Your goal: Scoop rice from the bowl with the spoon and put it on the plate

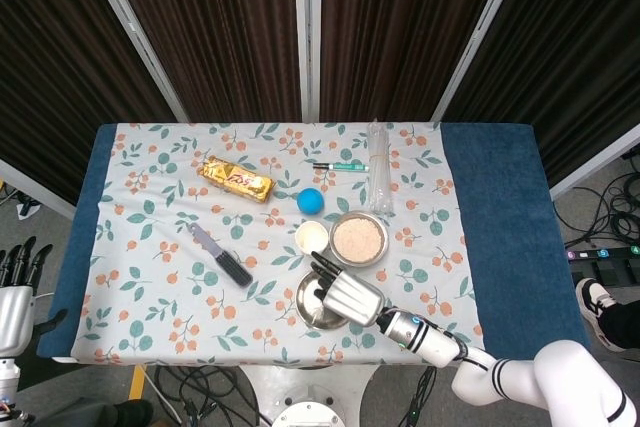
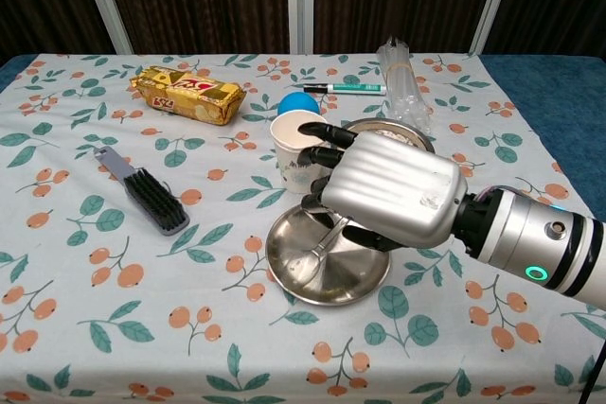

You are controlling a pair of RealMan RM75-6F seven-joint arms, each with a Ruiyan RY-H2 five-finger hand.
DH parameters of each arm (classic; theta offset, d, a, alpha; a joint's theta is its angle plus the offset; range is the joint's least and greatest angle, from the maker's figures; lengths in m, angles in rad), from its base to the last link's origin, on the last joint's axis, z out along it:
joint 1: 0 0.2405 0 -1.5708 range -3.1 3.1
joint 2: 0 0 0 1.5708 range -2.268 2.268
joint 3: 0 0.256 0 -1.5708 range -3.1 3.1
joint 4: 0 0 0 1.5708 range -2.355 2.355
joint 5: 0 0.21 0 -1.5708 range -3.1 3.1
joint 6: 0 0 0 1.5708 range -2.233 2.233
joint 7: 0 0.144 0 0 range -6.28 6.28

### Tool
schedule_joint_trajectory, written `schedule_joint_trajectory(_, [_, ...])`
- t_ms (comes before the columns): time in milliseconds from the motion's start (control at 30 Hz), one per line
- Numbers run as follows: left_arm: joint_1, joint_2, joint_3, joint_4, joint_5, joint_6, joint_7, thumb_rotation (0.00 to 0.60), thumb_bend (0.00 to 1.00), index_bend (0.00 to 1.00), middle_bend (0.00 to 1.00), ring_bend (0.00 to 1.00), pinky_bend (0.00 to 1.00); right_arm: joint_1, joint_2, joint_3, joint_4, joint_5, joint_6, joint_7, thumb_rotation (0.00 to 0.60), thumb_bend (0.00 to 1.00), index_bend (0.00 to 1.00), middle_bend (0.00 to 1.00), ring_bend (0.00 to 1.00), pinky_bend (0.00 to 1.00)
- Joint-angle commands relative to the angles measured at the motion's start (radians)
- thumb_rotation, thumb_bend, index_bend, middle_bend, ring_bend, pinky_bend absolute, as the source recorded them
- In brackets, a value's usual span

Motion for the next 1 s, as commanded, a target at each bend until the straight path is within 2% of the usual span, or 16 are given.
schedule_joint_trajectory(33, [0.001, 0.001, 0.000, 0.000, 0.001, 0.002, -0.001, 0.600, 0.00, 0.16, 0.11, 0.04, 0.00, -0.005, -0.002, 0.005, 0.006, 0.004, -0.014, -0.020, 0.600, 0.31, 0.37, 0.42, 0.08, 0.00])
schedule_joint_trajectory(167, [0.000, 0.001, 0.001, -0.001, 0.003, 0.001, 0.000, 0.600, 0.00, 0.16, 0.11, 0.04, 0.00, -0.006, 0.014, 0.012, -0.012, 0.003, -0.021, -0.040, 0.600, 0.30, 0.25, 0.35, 0.02, 0.00])
schedule_joint_trajectory(333, [-0.002, 0.005, 0.000, -0.004, 0.010, 0.003, 0.002, 0.600, 0.00, 0.16, 0.11, 0.04, 0.00, -0.019, 0.072, 0.039, -0.063, -0.014, 0.049, -0.052, 0.600, 0.31, 0.24, 0.34, 0.02, 0.00])
schedule_joint_trajectory(467, [-0.005, 0.009, -0.002, -0.002, 0.013, 0.005, -0.003, 0.600, 0.00, 0.16, 0.11, 0.04, 0.00, -0.070, 0.198, 0.086, -0.166, 0.027, 0.143, -0.051, 0.600, 0.31, 0.24, 0.35, 0.05, 0.00])
schedule_joint_trajectory(567, [-0.006, 0.004, -0.004, 0.003, 0.011, 0.003, -0.007, 0.600, 0.00, 0.16, 0.11, 0.04, 0.00, -0.139, 0.335, 0.111, -0.290, 0.126, 0.169, -0.014, 0.600, 0.32, 0.23, 0.33, 0.09, 0.00])
schedule_joint_trajectory(633, [-0.010, -0.001, -0.006, 0.007, 0.013, 0.001, -0.006, 0.600, 0.00, 0.16, 0.11, 0.04, 0.00, -0.188, 0.447, 0.106, -0.384, 0.204, 0.161, 0.066, 0.600, 0.33, 0.19, 0.29, 0.09, 0.00])
schedule_joint_trajectory(733, [-0.014, -0.005, -0.003, 0.010, 0.018, -0.004, -0.001, 0.600, 0.00, 0.16, 0.11, 0.04, 0.00, -0.265, 0.577, 0.083, -0.465, 0.272, 0.182, 0.175, 0.600, 0.33, 0.09, 0.19, 0.03, 0.00])
schedule_joint_trajectory(833, [-0.017, -0.007, -0.002, 0.009, 0.017, -0.009, 0.010, 0.600, 0.00, 0.16, 0.11, 0.04, 0.00, -0.357, 0.638, 0.050, -0.485, 0.295, 0.247, 0.249, 0.600, 0.33, 0.04, 0.12, 0.00, 0.00])
schedule_joint_trajectory(1000, [-0.019, -0.014, 0.002, 0.000, 0.017, -0.014, 0.034, 0.600, 0.00, 0.16, 0.11, 0.04, 0.00, -0.476, 0.668, 0.012, -0.480, 0.286, 0.344, 0.339, 0.600, 0.33, 0.01, 0.09, 0.00, 0.00])
